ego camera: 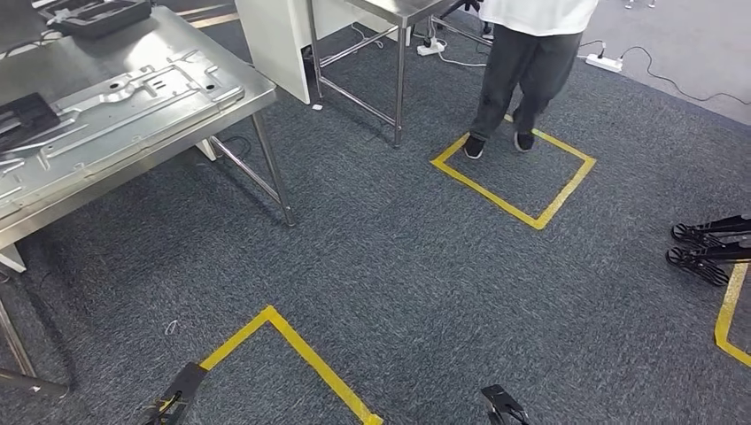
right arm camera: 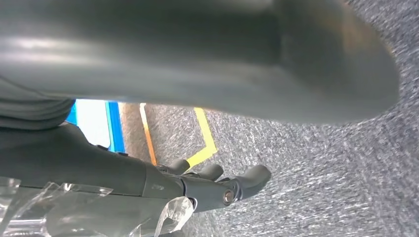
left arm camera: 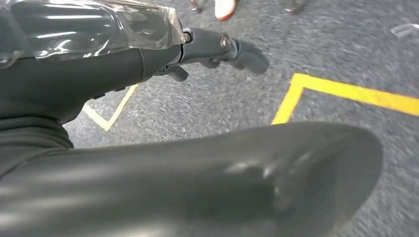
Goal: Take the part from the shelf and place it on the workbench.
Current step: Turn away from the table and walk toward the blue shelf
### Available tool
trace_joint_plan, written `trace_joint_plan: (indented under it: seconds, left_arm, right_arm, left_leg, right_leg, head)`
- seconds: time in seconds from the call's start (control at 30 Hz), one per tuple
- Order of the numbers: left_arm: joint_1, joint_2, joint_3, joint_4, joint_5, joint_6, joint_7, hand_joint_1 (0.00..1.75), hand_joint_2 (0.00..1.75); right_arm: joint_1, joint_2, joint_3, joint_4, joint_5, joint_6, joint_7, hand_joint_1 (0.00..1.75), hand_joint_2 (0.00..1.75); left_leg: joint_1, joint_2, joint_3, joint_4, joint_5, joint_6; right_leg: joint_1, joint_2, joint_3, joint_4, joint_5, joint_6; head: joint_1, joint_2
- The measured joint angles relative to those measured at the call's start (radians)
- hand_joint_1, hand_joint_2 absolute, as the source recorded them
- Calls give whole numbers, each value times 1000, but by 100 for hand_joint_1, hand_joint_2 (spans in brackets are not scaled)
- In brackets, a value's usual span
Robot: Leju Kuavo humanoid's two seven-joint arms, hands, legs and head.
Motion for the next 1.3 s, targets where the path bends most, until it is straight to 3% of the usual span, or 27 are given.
trace_joint_plan:
  seconds: [0.03, 0.1, 0.2, 0.23, 0.27, 0.3, 0.33, 0.37, 0.43, 0.47, 0.5, 0.53, 0.57, 0.63, 0.7, 0.73, 0.77, 0.8, 0.87, 0.93, 0.97, 1.03, 1.1, 1.17, 1.23, 1.27, 1.3]
  left_arm:
    - [0, 0, 0, 0, 0, -2, -2, 0, 0]
    - [1, 1, 0, 0, -2, 4, 2, 0, 0]
    - [5, 1, 0, 0, -4, 36, 37, 0, 0]
    - [7, 2, 0, 0, -4, 45, 47, 0, 0]
    - [8, 1, 0, 0, -4, 48, 51, 0, 0]
    - [8, 1, 0, 0, -4, 50, 52, 0, 0]
    - [7, 2, 0, 0, -4, 52, 52, 0, 0]
    - [6, 2, 0, 0, -5, 56, 53, 0, 0]
    - [4, 1, 0, 0, -4, 71, 63, 0, 0]
    - [4, 1, 0, 0, -3, 77, 72, 0, 0]
    - [4, 0, 0, 0, -1, 77, 79, 0, 0]
    - [3, -1, 1, 0, 4, 70, 85, 0, 0]
    - [1, -2, 2, 0, 10, 57, 88, 0, 0]
    - [0, -3, 5, 0, 24, 23, 81, 0, 87]
    - [3, -3, 9, 0, 35, -3, 64, 0, 175]
    - [4, -3, 12, 0, 39, -12, 55, 0, 175]
    - [4, -4, 14, 0, 43, -20, 46, 0, 175]
    - [4, -4, 18, 0, 46, -27, 38, 0, 175]
    - [3, -4, 23, 0, 51, -42, 25, 0, 87]
    - [1, -3, 27, 0, 51, -54, 17, 0, 0]
    - [1, -3, 28, 0, 51, -58, 14, 0, 0]
    - [0, -2, 30, 0, 50, -59, 10, 0, 0]
    - [-1, -3, 31, 0, 49, -58, 7, 0, 0]
    - [1, -2, 32, 0, 48, -54, 7, 0, 0]
    - [4, 0, 33, 0, 43, -44, 14, 0, 0]
    - [6, 0, 32, 0, 38, -35, 20, 0, 0]
    - [6, 0, 32, 0, 31, -23, 27, 0, 0]
  right_arm:
    - [1, 0, 0, 0, 0, 0, -1, 0, 0]
    - [1, 0, 0, 1, 1, -1, -2, 0, 0]
    - [0, 1, 0, 2, 5, -2, -4, 0, 0]
    - [0, 1, 0, 2, 6, -2, -4, 0, 0]
    - [1, 1, 0, 2, 8, -2, -4, 0, 0]
    - [1, 1, 0, 2, 8, -2, -4, 0, 0]
    - [1, 1, 0, 2, 8, -2, -4, 0, 0]
    - [1, 2, 0, 2, 8, -2, -4, 0, 0]
    - [0, 2, 0, 2, 8, -2, -3, 0, 0]
    - [0, 2, 0, 2, 9, -2, -3, 0, 0]
    - [3, 2, 0, 3, 11, -2, -3, 0, 0]
    - [6, 1, 0, 3, 13, -2, -3, 0, 0]
    - [9, 0, 0, 4, 16, -1, -3, 0, 0]
    - [8, 0, 1, 4, 21, 0, -5, 0, 0]
    - [4, 0, 1, 5, 21, 2, -7, 0, 0]
    - [4, 1, 1, 5, 21, 3, -8, 0, 0]
    - [4, 2, 1, 5, 21, 3, -8, 0, 0]
    - [5, 2, 1, 5, 21, 4, -9, 0, 0]
    - [3, 2, 1, 5, 21, 4, -12, 0, 0]
    - [0, 1, 1, 5, 21, 4, -15, 0, 0]
    - [0, 1, 1, 5, 20, 4, -16, 0, 0]
    - [2, 0, 2, 5, 20, 4, -17, 0, 0]
    - [4, -1, 1, 5, 19, 4, -16, 0, 0]
    - [2, -1, 1, 5, 19, 3, -17, 0, 0]
    - [0, -1, 1, 6, 18, 3, -17, 0, 0]
    - [1, 0, 1, 6, 17, 2, -17, 0, 0]
    - [2, 0, 1, 6, 16, 1, -17, 0, 0]
  left_leg:
    - [3, 2, -1, 3, -4, -5]
    - [7, -24, -22, 56, -43, -13]
    - [8, -74, -118, 268, -141, -17]
    - [7, -79, -142, 314, -150, -17]
    - [7, -81, -147, 319, -138, -17]
    - [8, -84, -132, 280, -107, -16]
    - [9, -93, -101, 208, -66, -15]
    - [11, -115, -67, 132, -33, -14]
    - [13, -148, -28, 35, 3, -8]
    - [12, -153, -25, 24, 3, -5]
    - [11, -143, -26, 23, 6, 0]
    - [10, -134, -26, 22, 8, 5]
    - [11, -126, -25, 20, 11, 11]
    - [12, -106, -25, 17, 14, 22]
    - [9, -84, -25, 17, 13, 26]
    - [8, -73, -26, 17, 12, 26]
    - [8, -62, -26, 17, 12, 26]
    - [8, -52, -25, 17, 11, 25]
    - [6, -33, -22, 18, 9, 22]
    - [3, -17, -21, 19, 5, 14]
    - [2, -9, -20, 19, 4, 9]
    - [4, 4, -20, 17, 3, -3]
    - [9, -13, -29, 42, -17, -13]
    - [11, -55, -77, 152, -78, -17]
    - [11, -78, -146, 298, -137, -19]
    - [10, -81, -164, 334, -142, -19]
    - [10, -83, -163, 326, -127, -18]
  right_leg:
    - [-1, 8, -2, -1, 3, -6]
    - [-3, 26, -3, -5, 9, -19]
    - [-2, 56, -6, -4, 13, -27]
    - [-1, 69, -6, -4, 13, -28]
    - [-1, 82, -6, -3, 13, -29]
    - [-1, 95, -6, -2, 13, -28]
    - [-2, 108, -5, -1, 13, -27]
    - [-2, 120, -6, 2, 12, -25]
    - [-1, 142, -13, 8, 13, -18]
    - [-1, 152, -18, 9, 15, -14]
    - [-3, 161, -21, 9, 18, -10]
    - [-5, 160, -24, 10, 17, -5]
    - [-5, 143, -31, 23, 7, -1]
    - [-5, 88, -71, 112, -44, 8]
    - [-6, 55, -140, 260, -110, 16]
    - [-8, 51, -163, 310, -125, 18]
    - [-9, 49, -167, 322, -121, 19]
    - [-10, 46, -147, 287, -99, 18]
    - [-8, 19, -65, 134, -38, 13]
    - [-1, -5, -11, 26, -6, 6]
    - [3, -6, -6, 11, -4, 3]
    - [6, 14, -10, 10, 2, -8]
    - [4, 30, -11, 5, 8, -21]
    - [1, 47, -11, 2, 12, -31]
    - [2, 69, -12, 3, 14, -37]
    - [2, 83, -12, 3, 14, -37]
    - [3, 95, -12, 3, 15, -37]
  head:
    - [0, 0]
    - [-1, 0]
    - [-3, 0]
    - [-3, 0]
    - [-3, 0]
    - [-3, 0]
    - [-3, 0]
    - [-3, 0]
    - [-3, 0]
    - [-3, 0]
    - [-3, 0]
    - [-3, 0]
    - [-1, 0]
    - [1, 0]
    - [3, 0]
    - [3, 0]
    - [3, 0]
    - [3, 0]
    - [2, 0]
    - [2, 0]
    - [2, 0]
    - [2, 0]
    - [1, 0]
    - [-1, 0]
    - [-3, 0]
    - [-3, 0]
    - [-3, 0]
